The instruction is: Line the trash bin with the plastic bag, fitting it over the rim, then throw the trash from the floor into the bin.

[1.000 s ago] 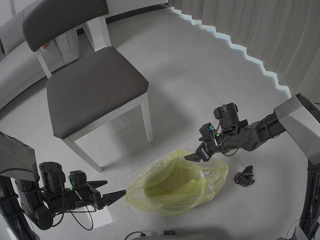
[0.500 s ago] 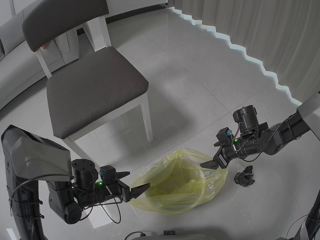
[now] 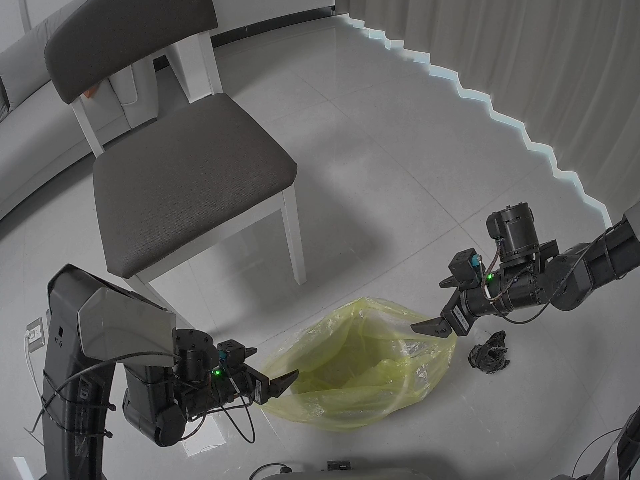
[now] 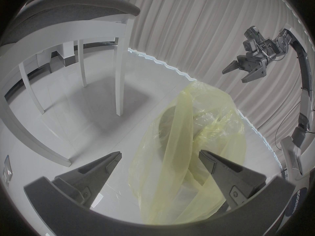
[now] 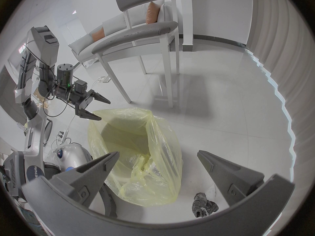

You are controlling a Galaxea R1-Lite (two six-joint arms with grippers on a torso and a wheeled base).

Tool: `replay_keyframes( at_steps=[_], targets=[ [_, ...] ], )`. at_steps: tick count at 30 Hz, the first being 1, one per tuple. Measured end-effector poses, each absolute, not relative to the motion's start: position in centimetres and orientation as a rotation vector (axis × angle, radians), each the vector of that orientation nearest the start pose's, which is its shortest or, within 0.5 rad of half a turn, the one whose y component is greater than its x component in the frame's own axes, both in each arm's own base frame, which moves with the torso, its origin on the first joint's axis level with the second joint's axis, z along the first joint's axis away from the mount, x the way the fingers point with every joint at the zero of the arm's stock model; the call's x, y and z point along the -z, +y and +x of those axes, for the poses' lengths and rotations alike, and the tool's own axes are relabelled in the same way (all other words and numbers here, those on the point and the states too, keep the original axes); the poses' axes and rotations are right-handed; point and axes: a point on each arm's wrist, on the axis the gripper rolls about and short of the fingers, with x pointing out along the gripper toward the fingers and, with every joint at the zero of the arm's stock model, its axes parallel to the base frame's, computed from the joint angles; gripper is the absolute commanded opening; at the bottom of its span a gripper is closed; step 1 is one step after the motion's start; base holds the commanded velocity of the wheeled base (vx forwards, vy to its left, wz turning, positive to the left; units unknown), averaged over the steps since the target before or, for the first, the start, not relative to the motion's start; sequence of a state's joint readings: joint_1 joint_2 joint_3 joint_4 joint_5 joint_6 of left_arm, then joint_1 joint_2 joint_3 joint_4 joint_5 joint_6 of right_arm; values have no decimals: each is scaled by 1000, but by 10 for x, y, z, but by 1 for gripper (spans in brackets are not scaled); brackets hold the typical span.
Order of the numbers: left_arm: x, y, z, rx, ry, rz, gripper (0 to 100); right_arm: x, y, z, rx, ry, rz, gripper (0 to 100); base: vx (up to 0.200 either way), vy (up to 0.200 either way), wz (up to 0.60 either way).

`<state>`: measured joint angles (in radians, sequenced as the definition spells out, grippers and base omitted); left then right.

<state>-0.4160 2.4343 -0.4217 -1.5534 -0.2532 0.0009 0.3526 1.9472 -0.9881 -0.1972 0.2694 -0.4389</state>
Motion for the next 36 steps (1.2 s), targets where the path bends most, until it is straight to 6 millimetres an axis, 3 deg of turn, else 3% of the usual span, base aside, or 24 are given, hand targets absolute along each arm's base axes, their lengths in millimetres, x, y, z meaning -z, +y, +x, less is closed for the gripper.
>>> replay_keyframes(
  at_steps=[2, 3, 12, 23, 36],
  targets=[
    [42, -131, 284, 657, 471, 44, 100, -110, 125, 322, -751, 630, -435, 100, 0, 0, 0],
    [43, -131, 285, 657, 470, 45, 0, -110, 124, 322, -751, 630, -434, 100, 0, 0, 0],
    [41, -129, 302, 622, 427, -4, 0, -105, 119, 318, -747, 650, -433, 100, 0, 0, 0],
    [19, -126, 320, 579, 352, -129, 0, -99, 113, 319, -736, 658, -428, 100, 0, 0, 0],
    [34, -132, 339, 573, 366, -136, 0, -62, 114, 338, -730, 709, -421, 100, 0, 0, 0]
  ],
)
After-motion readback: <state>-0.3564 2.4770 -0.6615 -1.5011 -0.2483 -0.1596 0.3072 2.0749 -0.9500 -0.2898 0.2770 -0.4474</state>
